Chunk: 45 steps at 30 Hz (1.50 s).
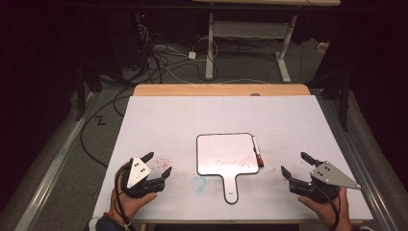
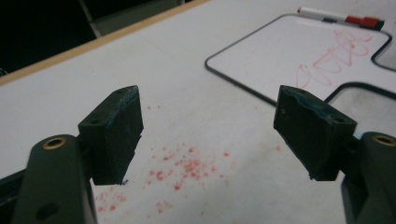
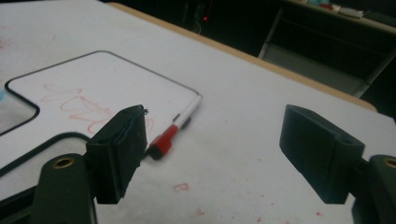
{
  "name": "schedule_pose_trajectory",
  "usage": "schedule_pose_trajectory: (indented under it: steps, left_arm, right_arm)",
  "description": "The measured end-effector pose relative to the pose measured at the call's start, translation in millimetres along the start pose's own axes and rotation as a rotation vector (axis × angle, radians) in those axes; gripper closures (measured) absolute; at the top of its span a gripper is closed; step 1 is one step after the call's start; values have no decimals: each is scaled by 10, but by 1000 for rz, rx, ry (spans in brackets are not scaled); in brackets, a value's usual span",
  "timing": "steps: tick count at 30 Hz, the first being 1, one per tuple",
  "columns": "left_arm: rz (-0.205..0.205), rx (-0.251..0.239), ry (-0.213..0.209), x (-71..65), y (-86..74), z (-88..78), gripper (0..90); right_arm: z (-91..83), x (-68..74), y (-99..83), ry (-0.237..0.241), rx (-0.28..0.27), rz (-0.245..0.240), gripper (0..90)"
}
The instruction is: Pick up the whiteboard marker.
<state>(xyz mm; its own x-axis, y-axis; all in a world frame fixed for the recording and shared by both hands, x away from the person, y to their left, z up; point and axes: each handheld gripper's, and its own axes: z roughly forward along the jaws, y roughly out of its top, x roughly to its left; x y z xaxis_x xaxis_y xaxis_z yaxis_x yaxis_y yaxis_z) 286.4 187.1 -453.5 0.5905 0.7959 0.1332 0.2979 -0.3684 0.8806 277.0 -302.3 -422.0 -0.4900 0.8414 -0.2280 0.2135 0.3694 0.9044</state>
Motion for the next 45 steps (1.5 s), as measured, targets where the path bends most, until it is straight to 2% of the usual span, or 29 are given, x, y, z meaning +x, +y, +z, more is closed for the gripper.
schedule_pose_trajectory:
  steps: [3,4,5,6,7,8,9,10,14,16,17,22,23,24,25,26,27,28,32,33,34,35,39,40,41,42,43,44,45]
  left_arm:
    - [-18,-10,-21,21,4,44,226]
    - [-9,3,-31,23,-2,65,233]
    - [1,25,-32,18,-13,90,233]
    - [12,46,-22,10,-26,112,251]
    - [18,57,-31,3,-35,122,251]
    - [27,54,-52,-12,-37,129,251]
    - [27,54,-52,-12,-37,129,251]
    - [34,55,-54,-21,-33,133,250]
    - [50,68,-37,-54,-39,135,251]
    - [28,70,-42,-54,-33,149,249]
    - [28,70,-42,-54,-33,149,248]
    - [42,93,-48,-73,-34,184,240]
    - [40,99,-50,-75,-34,191,239]
    - [41,105,-53,-74,-35,196,240]
    - [41,104,-54,-78,-36,203,244]
    - [41,105,-57,-79,-36,209,243]
    - [38,108,-57,-80,-36,214,243]
    - [38,116,-57,-81,-38,219,243]
    - [40,116,-55,-90,-49,211,231]
    - [40,116,-56,-91,-53,209,231]
    - [43,117,-55,-91,-57,205,231]
    - [46,120,-58,-88,-61,201,231]
    - [52,129,-61,-94,-75,196,231]
    - [53,129,-59,-98,-77,196,231]
    - [56,131,-59,-102,-77,196,231]
    - [57,131,-62,-106,-77,196,231]
    - [60,133,-61,-110,-75,194,231]
    - [60,131,-63,-115,-73,195,231]
    - [65,133,-64,-117,-69,194,232]
  right_arm:
    - [41,-29,-32,18,28,21,238]
    - [60,-63,-61,43,40,38,241]
    - [60,-63,-61,43,40,38,241]
    - [83,-105,-94,81,57,45,240]
    - [83,-105,-94,81,57,45,240]
    - [112,-149,-127,95,83,62,239]
    - [112,-149,-127,95,83,62,239]
    - [145,-185,-139,130,111,82,237]
    - [185,-189,-111,134,121,78,240]
    - [269,-203,-77,158,147,68,255]
    - [300,-212,-62,152,155,63,274]
    - [475,-281,37,158,207,89,304]
    - [527,-290,70,160,234,99,303]
    - [652,-324,145,142,253,101,360]
    - [736,-347,185,129,282,108,352]
    - [821,-373,221,142,301,140,353]
    - [821,-373,221,142,301,140,353]
    - [988,-402,285,168,322,192,382]
    - [1311,-356,358,192,384,209,426]
    - [1311,-356,358,192,384,209,426]
    - [1441,-306,358,234,403,226,481]
    - [1496,-283,353,241,420,229,482]
    - [1631,-219,339,249,466,224,537]
    - [1673,-206,326,235,483,226,558]
    - [1714,-211,303,255,483,240,630]
    - [1714,-211,303,255,483,240,630]
    - [1744,-209,283,250,494,252,695]
    - [1744,-209,283,250,494,252,695]
    - [1739,-208,277,259,488,253,769]
